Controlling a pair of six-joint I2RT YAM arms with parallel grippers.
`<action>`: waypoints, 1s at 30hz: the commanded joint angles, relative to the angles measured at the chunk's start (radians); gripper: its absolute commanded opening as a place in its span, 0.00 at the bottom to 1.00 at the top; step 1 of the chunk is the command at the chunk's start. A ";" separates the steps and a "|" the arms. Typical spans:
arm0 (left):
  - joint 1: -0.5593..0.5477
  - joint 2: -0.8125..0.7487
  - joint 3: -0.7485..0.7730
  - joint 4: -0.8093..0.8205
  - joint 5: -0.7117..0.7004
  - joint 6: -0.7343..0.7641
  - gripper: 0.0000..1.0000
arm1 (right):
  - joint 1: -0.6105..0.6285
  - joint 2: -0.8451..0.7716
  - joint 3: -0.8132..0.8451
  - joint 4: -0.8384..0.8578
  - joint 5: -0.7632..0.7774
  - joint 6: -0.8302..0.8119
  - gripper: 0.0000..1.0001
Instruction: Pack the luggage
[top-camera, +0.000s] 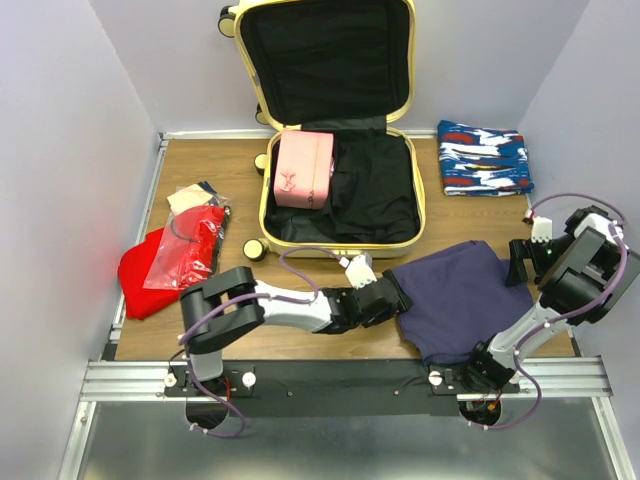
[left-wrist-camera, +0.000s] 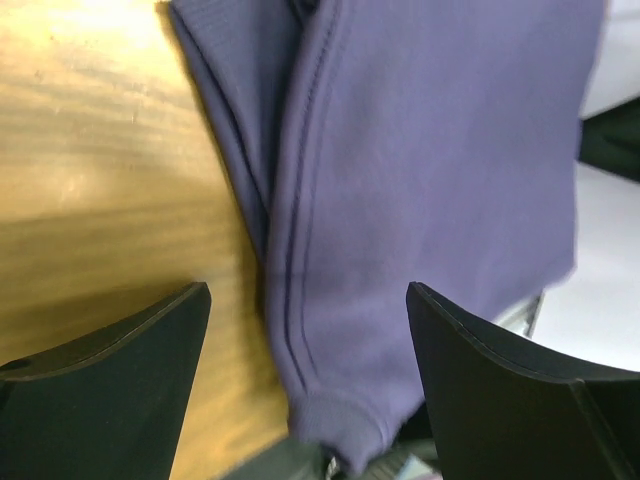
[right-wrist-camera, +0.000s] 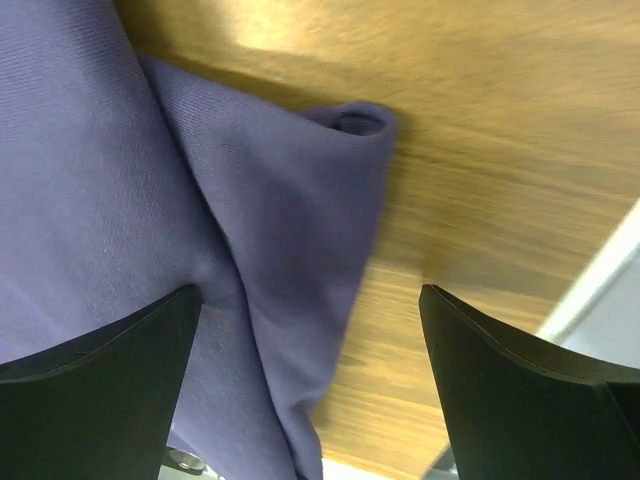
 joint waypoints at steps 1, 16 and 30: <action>0.005 0.075 0.060 -0.028 -0.044 0.006 0.88 | -0.006 0.040 -0.061 0.011 -0.042 -0.030 1.00; 0.007 0.195 0.145 0.070 0.022 0.038 0.75 | 0.061 0.036 -0.174 0.016 -0.147 -0.045 0.77; 0.013 0.008 0.120 0.217 -0.001 0.264 0.00 | 0.069 -0.193 -0.133 -0.182 -0.297 -0.134 0.00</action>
